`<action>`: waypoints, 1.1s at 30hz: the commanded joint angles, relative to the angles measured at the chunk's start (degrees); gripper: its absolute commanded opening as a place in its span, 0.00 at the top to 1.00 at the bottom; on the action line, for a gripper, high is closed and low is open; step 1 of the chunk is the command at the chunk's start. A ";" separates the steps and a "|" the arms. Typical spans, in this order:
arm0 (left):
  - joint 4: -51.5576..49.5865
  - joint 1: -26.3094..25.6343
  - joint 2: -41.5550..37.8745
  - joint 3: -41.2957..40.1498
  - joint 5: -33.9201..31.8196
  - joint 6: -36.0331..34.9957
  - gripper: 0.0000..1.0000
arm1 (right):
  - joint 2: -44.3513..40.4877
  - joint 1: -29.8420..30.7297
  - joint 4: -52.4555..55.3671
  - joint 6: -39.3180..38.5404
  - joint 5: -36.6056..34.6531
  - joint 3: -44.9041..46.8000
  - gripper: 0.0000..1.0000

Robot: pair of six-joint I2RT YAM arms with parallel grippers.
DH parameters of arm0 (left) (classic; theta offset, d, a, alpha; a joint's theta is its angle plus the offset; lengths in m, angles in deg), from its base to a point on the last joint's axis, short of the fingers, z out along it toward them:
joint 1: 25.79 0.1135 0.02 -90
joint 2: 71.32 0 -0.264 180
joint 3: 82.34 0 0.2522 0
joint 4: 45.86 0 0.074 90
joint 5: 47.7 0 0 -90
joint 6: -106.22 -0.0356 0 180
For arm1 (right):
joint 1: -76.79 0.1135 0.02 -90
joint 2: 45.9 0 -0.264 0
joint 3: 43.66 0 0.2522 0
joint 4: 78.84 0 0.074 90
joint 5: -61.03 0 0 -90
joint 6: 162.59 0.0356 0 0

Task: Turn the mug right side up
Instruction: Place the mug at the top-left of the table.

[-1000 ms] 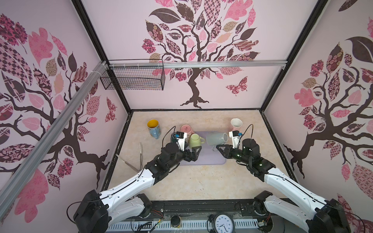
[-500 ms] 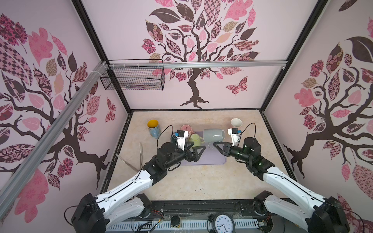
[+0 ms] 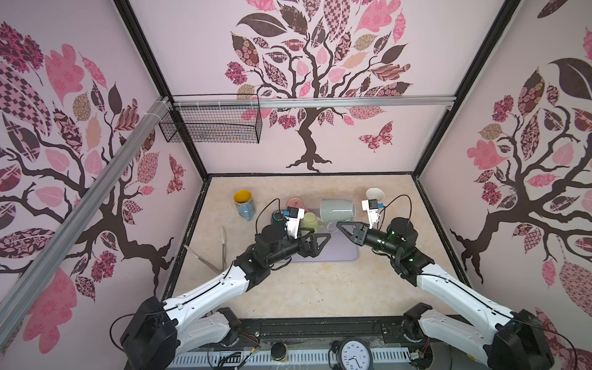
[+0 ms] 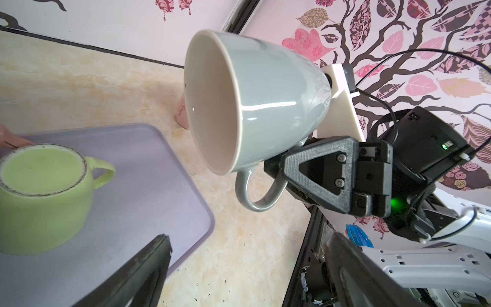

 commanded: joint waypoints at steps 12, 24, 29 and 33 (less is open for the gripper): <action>6.83 -0.49 4.16 3.41 2.64 1.39 0.23 | -1.06 -0.27 -9.68 1.93 1.85 1.66 1.00; 8.34 -1.52 7.47 5.70 3.88 2.40 0.33 | -1.91 -0.28 -10.39 1.72 1.42 2.70 1.00; 8.43 -1.74 8.16 6.18 3.66 2.44 0.35 | -2.13 -0.27 -10.61 1.72 1.63 2.82 1.00; 8.86 -1.81 9.12 6.84 4.13 2.79 0.38 | -2.32 -0.31 -11.44 1.99 1.63 3.18 1.00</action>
